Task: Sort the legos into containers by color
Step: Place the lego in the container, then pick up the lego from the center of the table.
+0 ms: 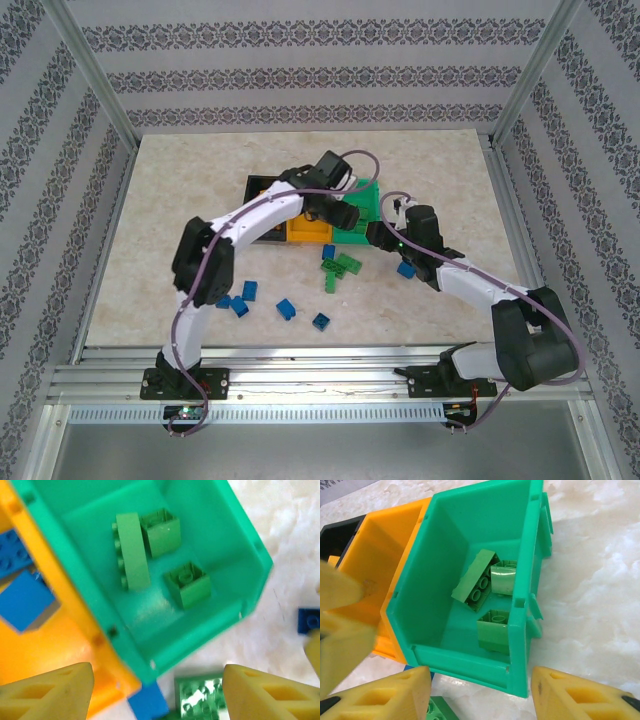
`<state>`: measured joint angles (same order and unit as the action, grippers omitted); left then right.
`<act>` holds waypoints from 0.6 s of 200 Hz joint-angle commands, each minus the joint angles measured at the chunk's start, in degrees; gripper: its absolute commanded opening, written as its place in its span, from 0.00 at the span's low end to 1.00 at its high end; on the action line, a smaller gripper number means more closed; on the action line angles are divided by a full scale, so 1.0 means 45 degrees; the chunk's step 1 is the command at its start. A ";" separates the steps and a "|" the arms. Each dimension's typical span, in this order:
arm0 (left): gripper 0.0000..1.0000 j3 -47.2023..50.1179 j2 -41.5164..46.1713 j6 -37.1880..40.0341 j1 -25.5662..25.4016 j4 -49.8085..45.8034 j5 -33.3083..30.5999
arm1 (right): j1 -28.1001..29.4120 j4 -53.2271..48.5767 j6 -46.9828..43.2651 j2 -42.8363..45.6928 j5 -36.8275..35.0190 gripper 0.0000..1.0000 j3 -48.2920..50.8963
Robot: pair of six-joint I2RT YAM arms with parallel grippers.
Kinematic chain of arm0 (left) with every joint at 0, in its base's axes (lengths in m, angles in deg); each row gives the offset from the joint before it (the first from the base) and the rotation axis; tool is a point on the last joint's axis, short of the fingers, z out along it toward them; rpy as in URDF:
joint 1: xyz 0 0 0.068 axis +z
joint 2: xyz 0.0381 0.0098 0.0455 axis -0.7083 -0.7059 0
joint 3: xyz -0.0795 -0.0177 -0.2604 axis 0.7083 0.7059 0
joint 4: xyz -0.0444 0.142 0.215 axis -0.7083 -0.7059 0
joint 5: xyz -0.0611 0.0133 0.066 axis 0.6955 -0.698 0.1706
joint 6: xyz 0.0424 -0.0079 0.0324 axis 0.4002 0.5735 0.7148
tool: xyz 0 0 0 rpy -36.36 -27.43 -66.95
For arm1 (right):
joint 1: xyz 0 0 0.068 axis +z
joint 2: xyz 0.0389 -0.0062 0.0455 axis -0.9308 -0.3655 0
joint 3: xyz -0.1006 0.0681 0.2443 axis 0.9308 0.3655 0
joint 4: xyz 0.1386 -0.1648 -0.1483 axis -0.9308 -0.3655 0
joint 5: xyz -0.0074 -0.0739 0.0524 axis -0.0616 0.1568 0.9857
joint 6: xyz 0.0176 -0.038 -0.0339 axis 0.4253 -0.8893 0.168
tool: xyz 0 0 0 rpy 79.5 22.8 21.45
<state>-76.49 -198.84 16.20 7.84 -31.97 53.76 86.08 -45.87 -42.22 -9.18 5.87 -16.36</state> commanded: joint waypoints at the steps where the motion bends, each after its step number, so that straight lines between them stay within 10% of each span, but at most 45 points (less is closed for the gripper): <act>1: 0.69 0.2115 0.2041 -0.0358 -0.0243 0.1391 0.0309 | 0.0112 0.0351 -0.0080 -0.0034 -0.0025 0.56 0.0060; 120: 0.67 0.8044 0.3691 -0.2579 -0.1925 0.3038 0.1133 | 0.0204 0.0438 -0.0149 -0.0259 -0.0089 0.56 0.0026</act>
<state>-40.84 -180.02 7.85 -0.37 -21.68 58.04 86.10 -45.46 -42.22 -9.81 5.85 -16.36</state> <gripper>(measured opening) 0.685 0.558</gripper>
